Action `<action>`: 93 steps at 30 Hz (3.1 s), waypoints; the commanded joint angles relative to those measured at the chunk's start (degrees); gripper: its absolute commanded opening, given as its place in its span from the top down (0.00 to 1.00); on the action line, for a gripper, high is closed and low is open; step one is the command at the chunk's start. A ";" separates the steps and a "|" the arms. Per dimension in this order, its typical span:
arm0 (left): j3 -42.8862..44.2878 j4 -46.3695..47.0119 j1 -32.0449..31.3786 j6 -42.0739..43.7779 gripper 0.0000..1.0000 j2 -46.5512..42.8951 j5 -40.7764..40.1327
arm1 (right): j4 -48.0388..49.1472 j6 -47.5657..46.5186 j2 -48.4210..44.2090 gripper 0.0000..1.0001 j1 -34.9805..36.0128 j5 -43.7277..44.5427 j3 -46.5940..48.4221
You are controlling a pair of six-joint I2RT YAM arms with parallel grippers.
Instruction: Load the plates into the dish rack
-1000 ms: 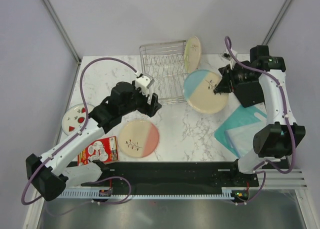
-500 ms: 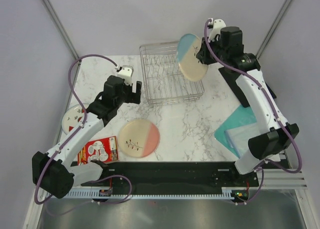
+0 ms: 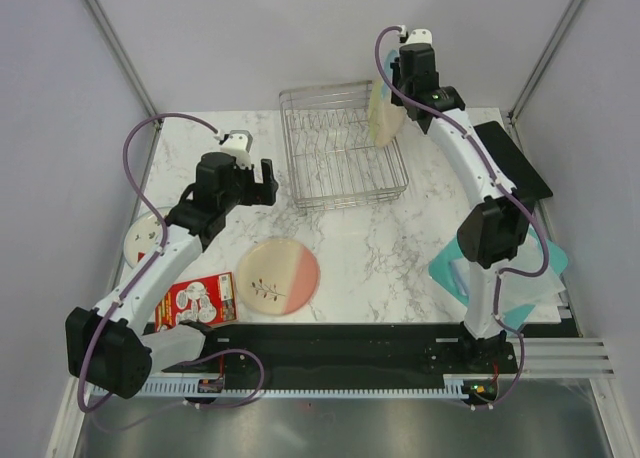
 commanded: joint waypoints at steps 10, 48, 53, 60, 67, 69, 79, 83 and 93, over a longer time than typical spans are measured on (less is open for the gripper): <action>-2.24 2.27 2.80 -4.56 0.00 -1.13 4.76 | 10.70 1.19 8.44 1.00 0.90 5.32 11.47; -6.46 -4.93 5.97 0.35 0.00 -2.53 0.92 | 11.67 1.89 11.54 0.45 2.75 5.32 9.11; -4.20 -12.92 8.69 8.17 0.00 0.52 2.47 | 7.11 5.75 -4.36 0.40 2.75 1.64 -6.42; -1.37 -25.15 12.38 22.75 0.07 5.63 14.06 | 6.74 7.97 -26.34 0.29 2.83 -18.31 -39.38; 1.00 -32.89 12.38 28.13 0.14 18.73 14.26 | 12.81 12.17 -31.37 0.21 3.01 -39.85 -59.97; 0.74 -32.63 12.38 28.92 0.14 20.40 13.82 | 13.77 13.50 -30.75 0.20 3.10 -39.95 -61.90; 4.87 -36.49 8.53 30.77 0.23 28.74 16.36 | 15.19 12.09 -29.43 0.18 3.01 -41.79 -64.99; 8.29 -38.86 2.12 24.12 0.33 32.61 21.01 | 15.62 12.00 -29.34 0.17 3.10 -44.34 -67.88; 11.55 -37.37 -2.20 15.74 0.63 40.17 27.00 | 17.29 11.48 -32.77 0.17 3.10 -43.64 -73.51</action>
